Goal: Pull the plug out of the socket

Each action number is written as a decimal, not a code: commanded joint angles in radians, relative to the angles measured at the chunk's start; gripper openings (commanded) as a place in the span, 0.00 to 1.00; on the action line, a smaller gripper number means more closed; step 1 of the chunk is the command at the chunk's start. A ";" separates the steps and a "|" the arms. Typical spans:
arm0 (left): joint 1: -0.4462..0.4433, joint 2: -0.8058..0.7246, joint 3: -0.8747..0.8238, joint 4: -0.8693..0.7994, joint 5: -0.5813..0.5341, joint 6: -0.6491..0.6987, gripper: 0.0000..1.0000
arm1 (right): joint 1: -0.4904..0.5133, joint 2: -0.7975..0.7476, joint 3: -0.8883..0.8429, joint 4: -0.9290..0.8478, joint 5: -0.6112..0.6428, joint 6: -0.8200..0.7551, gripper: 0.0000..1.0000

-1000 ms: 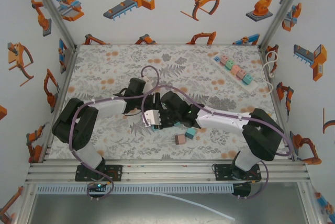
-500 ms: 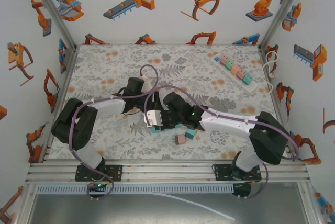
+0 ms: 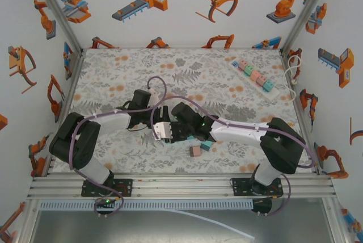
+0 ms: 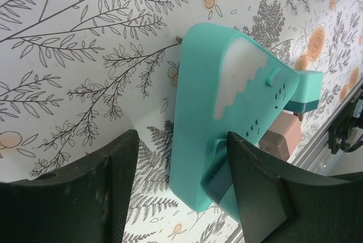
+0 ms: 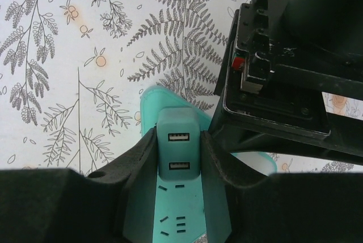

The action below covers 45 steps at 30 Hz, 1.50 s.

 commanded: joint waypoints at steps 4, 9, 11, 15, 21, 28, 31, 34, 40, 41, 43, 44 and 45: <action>-0.028 0.036 -0.019 -0.206 -0.130 0.028 0.55 | -0.008 0.028 0.033 0.012 0.042 -0.012 0.00; -0.027 0.112 0.009 -0.253 -0.203 0.031 0.53 | -0.008 0.001 0.056 -0.007 0.027 -0.003 0.00; -0.021 0.139 -0.002 -0.227 -0.180 0.018 0.52 | -0.009 -0.020 0.063 -0.015 0.019 0.001 0.00; -0.016 0.170 -0.015 -0.190 -0.175 0.006 0.48 | -0.008 -0.049 0.072 -0.014 0.016 0.001 0.00; 0.001 0.185 -0.024 -0.182 -0.204 0.010 0.47 | -0.008 -0.066 0.096 -0.043 0.019 0.006 0.00; 0.019 0.168 -0.037 -0.180 -0.223 0.019 0.46 | -0.010 -0.083 0.107 -0.050 0.021 0.012 0.00; 0.022 0.162 -0.042 -0.176 -0.223 0.022 0.46 | -0.009 -0.090 0.108 -0.055 0.014 0.014 0.00; 0.026 0.162 -0.045 -0.176 -0.228 0.022 0.46 | -0.010 -0.105 0.107 -0.054 0.011 0.021 0.00; 0.027 0.166 -0.047 -0.169 -0.232 0.021 0.46 | -0.010 -0.152 0.086 -0.049 0.008 0.043 0.00; 0.027 0.166 -0.047 -0.169 -0.231 0.022 0.46 | -0.009 -0.159 0.080 -0.049 0.008 0.047 0.00; 0.028 0.164 -0.045 -0.169 -0.230 0.021 0.46 | -0.009 -0.175 0.071 -0.049 0.013 0.057 0.00; 0.027 0.162 -0.045 -0.169 -0.227 0.021 0.47 | -0.010 -0.185 0.066 -0.049 0.013 0.063 0.00; 0.028 0.158 -0.042 -0.167 -0.222 0.021 0.47 | -0.011 -0.198 0.059 -0.049 0.011 0.071 0.00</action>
